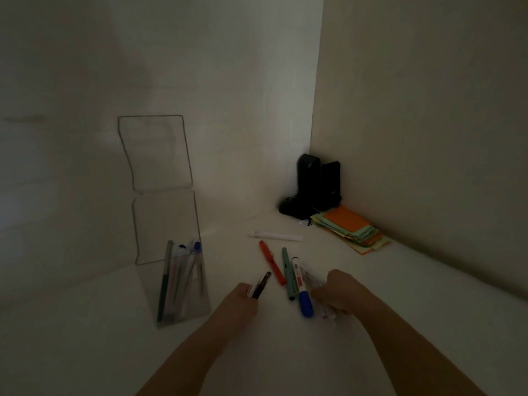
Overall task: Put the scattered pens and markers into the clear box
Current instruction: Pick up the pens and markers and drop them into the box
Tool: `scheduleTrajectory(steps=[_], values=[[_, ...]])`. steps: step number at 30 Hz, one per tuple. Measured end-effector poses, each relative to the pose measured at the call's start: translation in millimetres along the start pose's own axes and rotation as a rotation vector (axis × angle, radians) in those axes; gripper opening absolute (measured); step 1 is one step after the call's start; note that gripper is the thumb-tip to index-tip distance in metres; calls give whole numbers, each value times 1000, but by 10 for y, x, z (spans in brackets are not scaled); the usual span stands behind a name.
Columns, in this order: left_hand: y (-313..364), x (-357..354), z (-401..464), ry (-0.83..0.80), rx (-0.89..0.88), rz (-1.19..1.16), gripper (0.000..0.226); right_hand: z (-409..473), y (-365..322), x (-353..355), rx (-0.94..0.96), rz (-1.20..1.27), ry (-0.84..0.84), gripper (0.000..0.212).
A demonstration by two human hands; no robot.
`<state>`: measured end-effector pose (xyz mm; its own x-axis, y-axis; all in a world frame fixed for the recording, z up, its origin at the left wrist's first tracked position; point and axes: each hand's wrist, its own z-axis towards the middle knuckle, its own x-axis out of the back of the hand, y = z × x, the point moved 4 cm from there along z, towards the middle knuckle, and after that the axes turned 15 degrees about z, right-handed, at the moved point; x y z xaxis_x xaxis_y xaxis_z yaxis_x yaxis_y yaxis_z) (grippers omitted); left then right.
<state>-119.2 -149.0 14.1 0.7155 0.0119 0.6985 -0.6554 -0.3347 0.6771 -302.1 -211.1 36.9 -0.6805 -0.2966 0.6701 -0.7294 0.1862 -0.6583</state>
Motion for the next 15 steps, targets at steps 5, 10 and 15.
scheduleTrajectory(steps=[5,10,15], values=[[102,258,-305,-10,-202,-249,25,-49,52,63,-93,181,-15,29],[354,943,-592,55,-453,-684,39,-294,-362,213,68,625,48,25],[373,1723,-772,250,-642,-815,42,-729,-1218,142,410,689,73,18]])
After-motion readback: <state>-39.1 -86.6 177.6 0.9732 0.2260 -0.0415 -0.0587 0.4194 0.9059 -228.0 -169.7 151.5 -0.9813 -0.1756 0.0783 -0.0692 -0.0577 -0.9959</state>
